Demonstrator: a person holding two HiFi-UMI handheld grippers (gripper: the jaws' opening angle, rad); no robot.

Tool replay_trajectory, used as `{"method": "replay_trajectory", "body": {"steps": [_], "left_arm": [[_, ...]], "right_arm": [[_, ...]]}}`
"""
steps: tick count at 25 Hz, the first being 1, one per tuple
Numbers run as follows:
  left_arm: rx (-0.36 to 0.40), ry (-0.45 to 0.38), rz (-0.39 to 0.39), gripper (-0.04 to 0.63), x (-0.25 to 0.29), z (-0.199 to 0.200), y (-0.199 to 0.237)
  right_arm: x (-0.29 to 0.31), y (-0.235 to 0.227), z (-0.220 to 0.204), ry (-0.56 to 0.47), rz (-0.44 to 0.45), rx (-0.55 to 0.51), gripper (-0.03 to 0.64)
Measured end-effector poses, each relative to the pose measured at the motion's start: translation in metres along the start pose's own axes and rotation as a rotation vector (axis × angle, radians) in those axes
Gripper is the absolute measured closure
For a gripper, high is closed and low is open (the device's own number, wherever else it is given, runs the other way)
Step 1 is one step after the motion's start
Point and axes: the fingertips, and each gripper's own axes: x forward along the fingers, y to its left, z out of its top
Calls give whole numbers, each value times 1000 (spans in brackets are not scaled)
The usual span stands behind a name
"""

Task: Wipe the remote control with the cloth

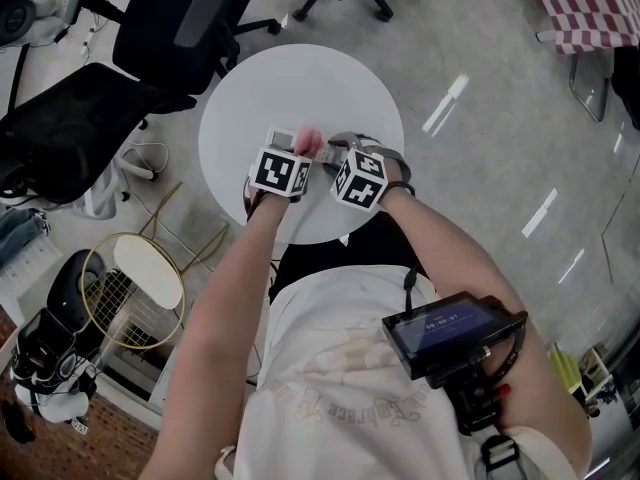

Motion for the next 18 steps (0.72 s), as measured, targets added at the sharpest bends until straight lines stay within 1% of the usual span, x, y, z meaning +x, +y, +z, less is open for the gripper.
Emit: {"method": "replay_trajectory", "body": {"steps": [9, 12, 18], "left_arm": [[-41, -11, 22, 563, -11, -4, 29], [-48, -14, 50, 565, -13, -6, 40], [-100, -30, 88, 565, -24, -10, 71]], "right_arm": [[0, 1, 0, 0, 4, -1, 410], [0, 2, -1, -1, 3, -1, 410], [0, 4, -1, 0, 7, -1, 410]]}}
